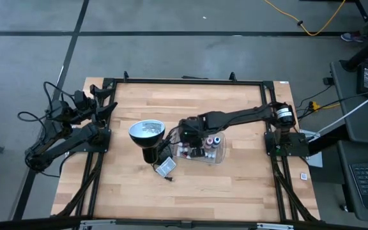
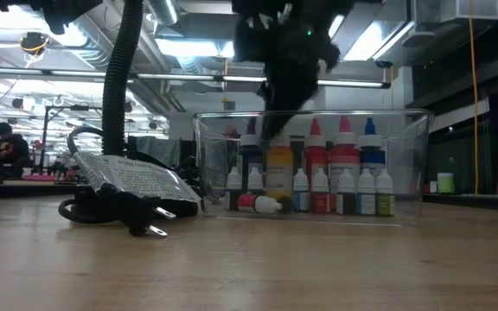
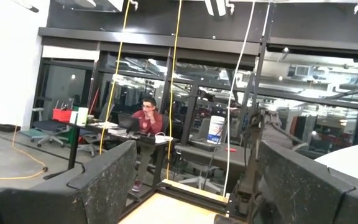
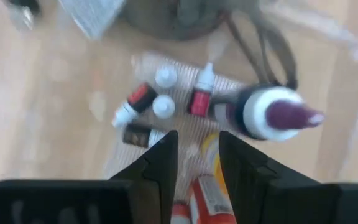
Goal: Pick & Place food coloring
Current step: Return to Home Position
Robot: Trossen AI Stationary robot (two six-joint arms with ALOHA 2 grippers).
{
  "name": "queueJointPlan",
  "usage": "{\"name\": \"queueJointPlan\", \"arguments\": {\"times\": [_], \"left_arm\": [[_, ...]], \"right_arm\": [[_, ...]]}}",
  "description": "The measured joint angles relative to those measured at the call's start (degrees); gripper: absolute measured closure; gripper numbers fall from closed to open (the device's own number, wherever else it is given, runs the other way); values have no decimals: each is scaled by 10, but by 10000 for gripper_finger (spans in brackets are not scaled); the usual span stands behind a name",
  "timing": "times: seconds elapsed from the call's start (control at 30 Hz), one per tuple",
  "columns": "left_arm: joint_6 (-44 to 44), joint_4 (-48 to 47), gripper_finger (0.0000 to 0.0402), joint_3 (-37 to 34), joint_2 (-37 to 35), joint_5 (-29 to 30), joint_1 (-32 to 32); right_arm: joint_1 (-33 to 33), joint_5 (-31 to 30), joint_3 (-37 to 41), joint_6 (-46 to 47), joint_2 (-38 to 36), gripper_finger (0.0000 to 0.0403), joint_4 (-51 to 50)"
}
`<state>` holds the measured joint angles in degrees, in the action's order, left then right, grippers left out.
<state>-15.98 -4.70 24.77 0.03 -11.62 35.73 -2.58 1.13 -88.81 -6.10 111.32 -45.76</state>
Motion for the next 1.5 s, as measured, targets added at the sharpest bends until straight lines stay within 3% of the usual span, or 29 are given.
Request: {"name": "queueJointPlan", "arguments": {"times": [0.2,0.4,0.6,0.77,0.97,1.2,1.5], "left_arm": [[-4,0,68,0,0,0,0],[-33,-3,68,0,0,0,0],[15,-2,68,0,0,0,0],[16,-2,68,0,0,-1,0],[40,9,68,0,0,3,0],[78,19,68,-1,0,35,0],[47,184,68,-141,0,69,0]], "right_arm": [[-8,0,-58,59,-32,284,-21],[-28,-4,-62,87,-99,284,-25],[-33,-113,-42,176,-182,284,6],[-36,-189,82,221,-290,284,105],[-37,-261,304,244,-434,284,330],[-37,-377,499,240,-541,284,514],[-32,-401,630,253,-623,284,590]]}}
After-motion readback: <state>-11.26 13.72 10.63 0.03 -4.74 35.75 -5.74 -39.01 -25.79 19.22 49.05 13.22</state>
